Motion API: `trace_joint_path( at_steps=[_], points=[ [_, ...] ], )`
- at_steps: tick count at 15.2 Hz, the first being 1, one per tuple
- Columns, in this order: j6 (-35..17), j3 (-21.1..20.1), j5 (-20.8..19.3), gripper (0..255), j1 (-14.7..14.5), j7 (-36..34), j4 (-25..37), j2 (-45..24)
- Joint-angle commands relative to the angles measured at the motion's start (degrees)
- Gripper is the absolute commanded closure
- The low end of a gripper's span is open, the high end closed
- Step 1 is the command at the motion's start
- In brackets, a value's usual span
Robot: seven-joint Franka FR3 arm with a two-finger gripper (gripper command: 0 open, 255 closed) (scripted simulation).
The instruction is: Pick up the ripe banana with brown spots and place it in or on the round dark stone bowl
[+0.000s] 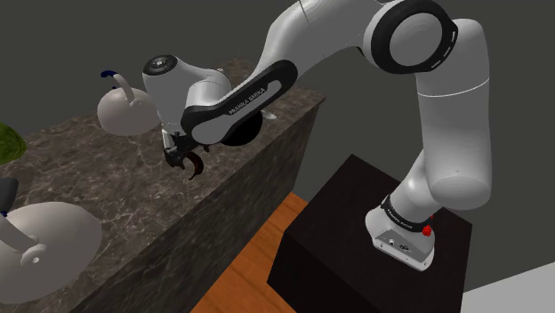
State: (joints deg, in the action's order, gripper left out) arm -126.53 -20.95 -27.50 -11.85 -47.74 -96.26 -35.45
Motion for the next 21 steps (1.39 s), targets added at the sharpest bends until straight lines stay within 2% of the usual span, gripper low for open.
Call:
trace_joint_path(
  at_steps=[1,10,21],
  points=[
    [0.0,0.0,0.0,255,0.0,0.0,0.0,0.0],
    [-0.01,0.0,0.0,255,0.0,0.0,0.0,0.0],
    [5.66,-1.62,2.66,255,0.91,2.37,1.43,4.67]
  ],
)
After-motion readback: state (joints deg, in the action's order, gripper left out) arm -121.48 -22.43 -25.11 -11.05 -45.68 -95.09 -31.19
